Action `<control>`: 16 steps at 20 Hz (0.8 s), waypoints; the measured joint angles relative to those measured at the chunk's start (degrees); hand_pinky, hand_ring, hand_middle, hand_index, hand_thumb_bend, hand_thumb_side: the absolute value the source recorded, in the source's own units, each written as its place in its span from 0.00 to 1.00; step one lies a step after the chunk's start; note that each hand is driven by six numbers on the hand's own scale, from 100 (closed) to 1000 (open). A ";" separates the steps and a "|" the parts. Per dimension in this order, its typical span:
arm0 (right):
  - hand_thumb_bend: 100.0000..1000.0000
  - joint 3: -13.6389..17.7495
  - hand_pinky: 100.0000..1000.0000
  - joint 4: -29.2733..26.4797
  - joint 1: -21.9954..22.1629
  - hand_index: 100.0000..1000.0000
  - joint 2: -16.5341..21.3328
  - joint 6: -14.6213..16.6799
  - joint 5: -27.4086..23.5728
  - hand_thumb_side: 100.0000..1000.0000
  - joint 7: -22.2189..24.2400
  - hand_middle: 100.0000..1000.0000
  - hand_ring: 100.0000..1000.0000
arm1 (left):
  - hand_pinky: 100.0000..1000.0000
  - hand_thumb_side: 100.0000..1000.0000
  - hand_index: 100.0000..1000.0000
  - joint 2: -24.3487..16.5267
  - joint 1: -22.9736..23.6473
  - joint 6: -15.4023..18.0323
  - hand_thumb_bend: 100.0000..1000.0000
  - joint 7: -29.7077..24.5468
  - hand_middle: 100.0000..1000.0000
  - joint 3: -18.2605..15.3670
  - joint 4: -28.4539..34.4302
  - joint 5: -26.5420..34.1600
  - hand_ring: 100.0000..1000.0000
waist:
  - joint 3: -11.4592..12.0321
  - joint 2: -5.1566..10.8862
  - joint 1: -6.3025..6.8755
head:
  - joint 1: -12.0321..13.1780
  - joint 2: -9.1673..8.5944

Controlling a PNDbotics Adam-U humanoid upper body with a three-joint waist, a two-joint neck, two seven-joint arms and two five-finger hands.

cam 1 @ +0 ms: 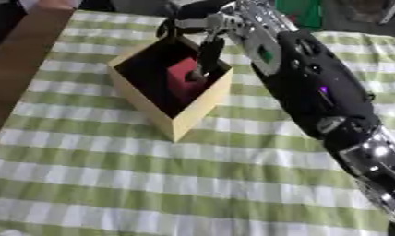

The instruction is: Pick up objects on the table and place them in the box.

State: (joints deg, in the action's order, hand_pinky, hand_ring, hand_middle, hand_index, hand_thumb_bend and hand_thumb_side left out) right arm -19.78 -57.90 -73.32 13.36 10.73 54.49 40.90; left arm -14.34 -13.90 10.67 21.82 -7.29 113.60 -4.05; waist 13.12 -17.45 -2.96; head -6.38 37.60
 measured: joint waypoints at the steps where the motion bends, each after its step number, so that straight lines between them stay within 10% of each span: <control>1: 0.50 0.00 0.90 0.02 -0.09 0.96 0.00 0.22 0.92 0.11 -0.23 0.79 0.84 | 1.00 0.07 0.75 0.16 -0.02 -0.04 0.00 -0.03 0.47 0.00 0.00 0.01 0.46 | 0.00 -0.01 0.00 | 0.00 -0.02; 16: 0.20 3.19 0.86 -7.88 0.70 0.92 3.90 1.90 0.05 0.00 -2.77 0.76 0.80 | 1.00 0.06 0.75 0.29 -0.11 -0.35 0.00 0.13 0.47 -0.01 0.00 0.02 0.46 | -0.39 0.12 0.05 | 0.54 -0.18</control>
State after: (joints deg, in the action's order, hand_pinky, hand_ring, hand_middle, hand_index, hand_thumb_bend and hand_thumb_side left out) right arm -16.59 -65.78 -72.62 17.26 12.62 54.54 38.13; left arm -14.05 -14.02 10.33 21.95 -7.30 113.60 -4.02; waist 12.72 -17.33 -2.91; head -5.84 37.42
